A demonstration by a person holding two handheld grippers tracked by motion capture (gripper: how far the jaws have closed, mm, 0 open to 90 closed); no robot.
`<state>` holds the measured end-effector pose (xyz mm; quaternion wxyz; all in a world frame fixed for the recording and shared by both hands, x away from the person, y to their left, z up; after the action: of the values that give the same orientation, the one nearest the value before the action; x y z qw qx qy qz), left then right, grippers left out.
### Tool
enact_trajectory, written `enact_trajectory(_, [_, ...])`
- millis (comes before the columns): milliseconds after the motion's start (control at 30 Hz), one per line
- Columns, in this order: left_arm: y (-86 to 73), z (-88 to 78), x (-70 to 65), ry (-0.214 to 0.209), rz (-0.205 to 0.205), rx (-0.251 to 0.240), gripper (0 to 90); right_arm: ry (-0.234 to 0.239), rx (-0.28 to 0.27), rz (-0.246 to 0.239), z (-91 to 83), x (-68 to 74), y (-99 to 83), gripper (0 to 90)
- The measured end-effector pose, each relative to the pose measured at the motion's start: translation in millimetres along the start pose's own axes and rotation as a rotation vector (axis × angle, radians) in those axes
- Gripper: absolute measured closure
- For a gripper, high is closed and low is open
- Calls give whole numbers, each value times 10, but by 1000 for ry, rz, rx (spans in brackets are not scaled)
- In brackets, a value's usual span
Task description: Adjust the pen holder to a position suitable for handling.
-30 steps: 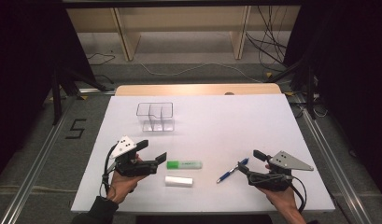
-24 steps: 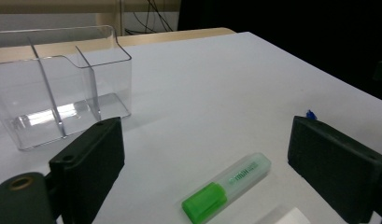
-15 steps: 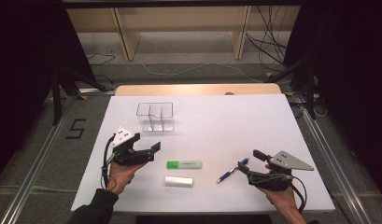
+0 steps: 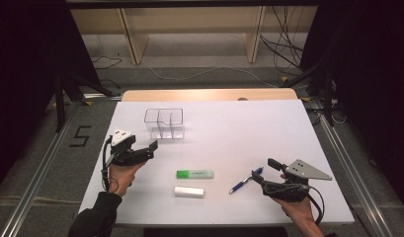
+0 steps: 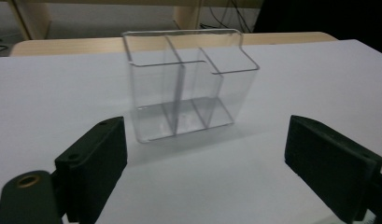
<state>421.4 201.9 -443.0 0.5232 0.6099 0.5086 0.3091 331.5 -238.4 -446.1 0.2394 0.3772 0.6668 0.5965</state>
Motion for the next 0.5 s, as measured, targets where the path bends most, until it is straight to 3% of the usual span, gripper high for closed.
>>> enact_trajectory(233, [14, 80, 218, 71, -26, 5, 191, 3, -1, -3, 9, -7, -4, 252])
enact_trajectory(333, [5, 178, 345, 117, -36, 18, 296, 3, 0, -6, 12, -3, -4, 255])
enact_trajectory(433, [0, 231, 403, 138, -48, 24, 348, 5, 3, -7, 16, -8, -9, 255])
enact_trajectory(500, [5, 278, 454, 150, -67, 23, 429, 4, 4, -6, 16, -8, -9, 256])
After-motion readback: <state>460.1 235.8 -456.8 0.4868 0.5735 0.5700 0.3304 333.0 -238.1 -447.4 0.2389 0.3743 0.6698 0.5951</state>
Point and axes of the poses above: each handheld gripper's, and its own axes: z roughly forward along the jaws, y roughly out of its top, x roughly to its left, the point moved 3 cm from there along z, roughly forward along the jaws, and after that the axes turned 11 degrees about -x, right-handed, at the moved point
